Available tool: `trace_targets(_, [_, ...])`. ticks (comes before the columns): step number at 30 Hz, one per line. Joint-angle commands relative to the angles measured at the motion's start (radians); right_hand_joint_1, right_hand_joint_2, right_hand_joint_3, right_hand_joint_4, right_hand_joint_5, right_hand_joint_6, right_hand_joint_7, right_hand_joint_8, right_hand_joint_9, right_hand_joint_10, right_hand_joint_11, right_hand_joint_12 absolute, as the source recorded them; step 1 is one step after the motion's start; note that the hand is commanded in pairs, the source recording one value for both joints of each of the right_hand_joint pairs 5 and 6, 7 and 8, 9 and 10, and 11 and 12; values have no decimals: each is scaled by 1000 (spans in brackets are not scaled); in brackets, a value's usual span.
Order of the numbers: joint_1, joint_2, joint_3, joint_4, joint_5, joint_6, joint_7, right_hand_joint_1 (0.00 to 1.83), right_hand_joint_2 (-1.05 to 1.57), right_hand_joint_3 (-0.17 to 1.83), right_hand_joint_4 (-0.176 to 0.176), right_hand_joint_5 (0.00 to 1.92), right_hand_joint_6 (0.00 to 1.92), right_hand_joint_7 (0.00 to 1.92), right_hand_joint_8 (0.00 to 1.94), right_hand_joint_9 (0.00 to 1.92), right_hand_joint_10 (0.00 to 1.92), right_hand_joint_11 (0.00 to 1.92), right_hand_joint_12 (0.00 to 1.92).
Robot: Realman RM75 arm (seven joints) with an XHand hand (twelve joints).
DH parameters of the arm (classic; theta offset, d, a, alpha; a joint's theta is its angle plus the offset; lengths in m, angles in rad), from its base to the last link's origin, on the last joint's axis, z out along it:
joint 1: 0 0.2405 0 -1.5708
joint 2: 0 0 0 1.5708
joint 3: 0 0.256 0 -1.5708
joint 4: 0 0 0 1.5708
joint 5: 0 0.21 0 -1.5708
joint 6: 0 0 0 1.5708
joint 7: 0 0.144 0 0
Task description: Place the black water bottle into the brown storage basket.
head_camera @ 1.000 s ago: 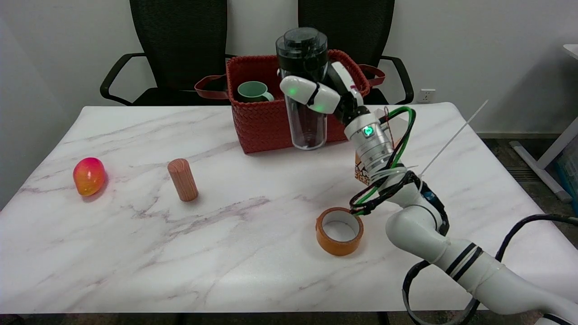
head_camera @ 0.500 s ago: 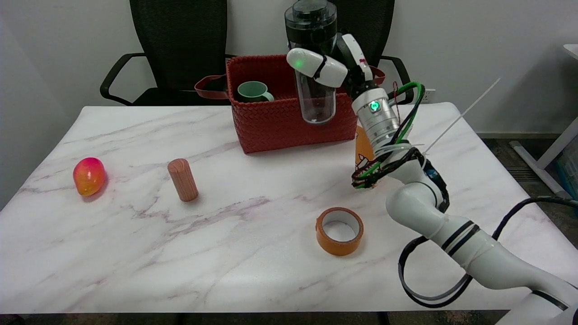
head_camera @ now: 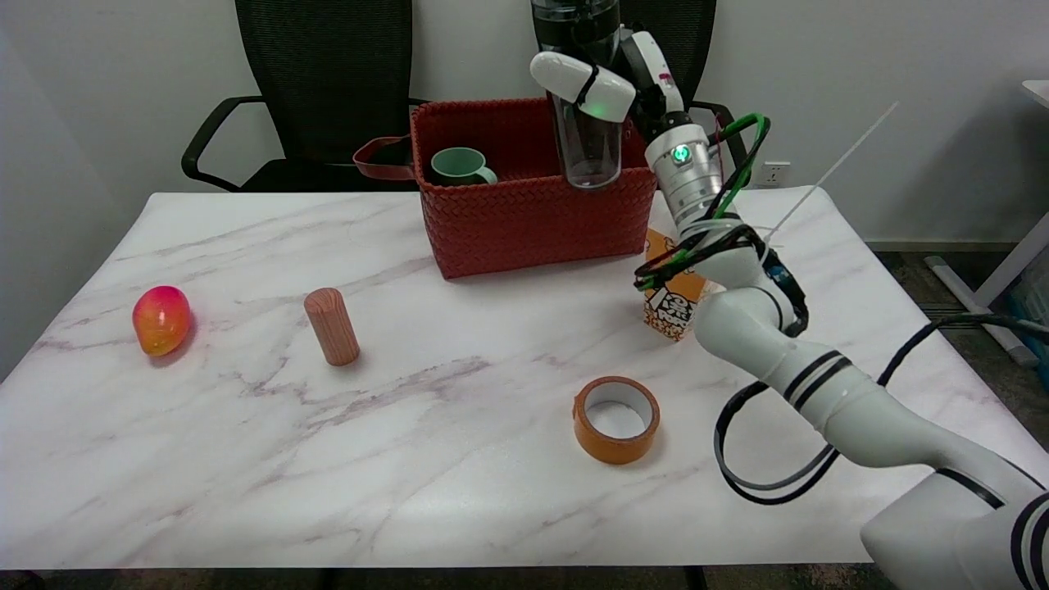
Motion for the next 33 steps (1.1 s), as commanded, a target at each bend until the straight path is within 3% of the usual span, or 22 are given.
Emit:
trace_targets(1, [261,-27,-115,-333,-4,67,-2,867,561,-175,0,884,884,1351,1351,1198,1198,1338,1338])
trace_targets(7, [336,-64,-149,-441,-95,85,9,860,546,-175,0,871,871,1342,1342,1200,1200,1352,1352])
trace_targets(8, [405,-88,-262,-371,-116,124,77,858,544,-175,0,872,872,1342,1342,1200,1200,1356,1356])
trace_targets(9, [360,-78,-136,-499,-141,92,0,855,544,-175,0,874,874,1342,1342,1202,1202,1364,1364])
trace_targets(27, [501,-217,-138,-785,-316,128,-16,847,636,-175,0,898,898,1326,1326,1202,1202,1439,1439])
trace_targets(33, [517,-246,-138,-802,-329,116,-148,842,643,-175,0,889,889,1311,1311,1190,1190,1406,1406])
